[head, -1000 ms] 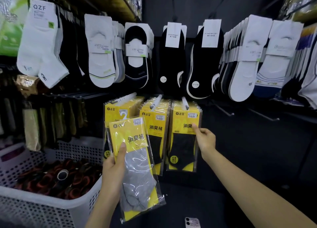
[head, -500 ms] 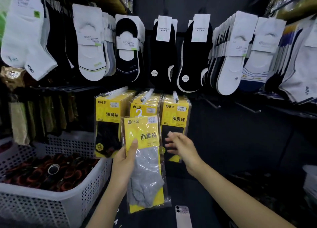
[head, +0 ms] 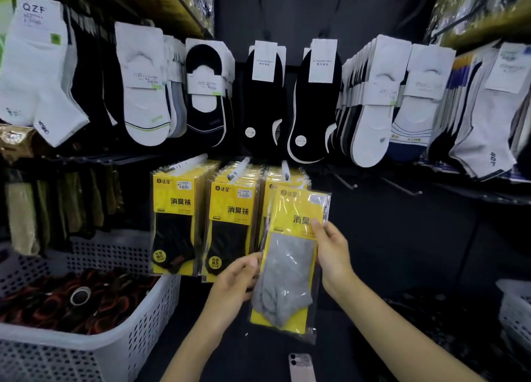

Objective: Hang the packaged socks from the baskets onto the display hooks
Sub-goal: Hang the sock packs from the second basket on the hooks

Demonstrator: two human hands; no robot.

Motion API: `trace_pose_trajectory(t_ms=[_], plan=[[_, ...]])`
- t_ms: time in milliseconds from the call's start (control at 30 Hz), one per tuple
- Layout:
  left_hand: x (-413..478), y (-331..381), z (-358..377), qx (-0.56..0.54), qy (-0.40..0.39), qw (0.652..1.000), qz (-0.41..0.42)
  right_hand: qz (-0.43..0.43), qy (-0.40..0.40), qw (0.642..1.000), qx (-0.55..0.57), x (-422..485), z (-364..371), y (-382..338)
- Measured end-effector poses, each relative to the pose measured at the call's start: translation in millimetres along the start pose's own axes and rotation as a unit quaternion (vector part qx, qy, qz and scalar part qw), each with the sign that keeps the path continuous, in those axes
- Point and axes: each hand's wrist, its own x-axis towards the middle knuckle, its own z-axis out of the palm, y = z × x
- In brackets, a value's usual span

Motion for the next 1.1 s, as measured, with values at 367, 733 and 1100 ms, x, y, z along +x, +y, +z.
trace_pose_trajectory(t_ms=[367,733,1100], plan=[[2.7,-16.9,3.2,-0.008,-0.010,1.000,-0.018,0.010,0.019,0.990,-0.136,43.2,19.5,1.2],[7.1,-64.0,-0.4,0.051,0.024,0.995,-0.088,0.078,0.066,0.987,-0.122,49.7,2.1,41.0],[-54.2,-121.4,0.1,0.215,-0.029,0.966,-0.138,0.159,-0.027,0.963,-0.214,-66.1,-101.3,132.7]])
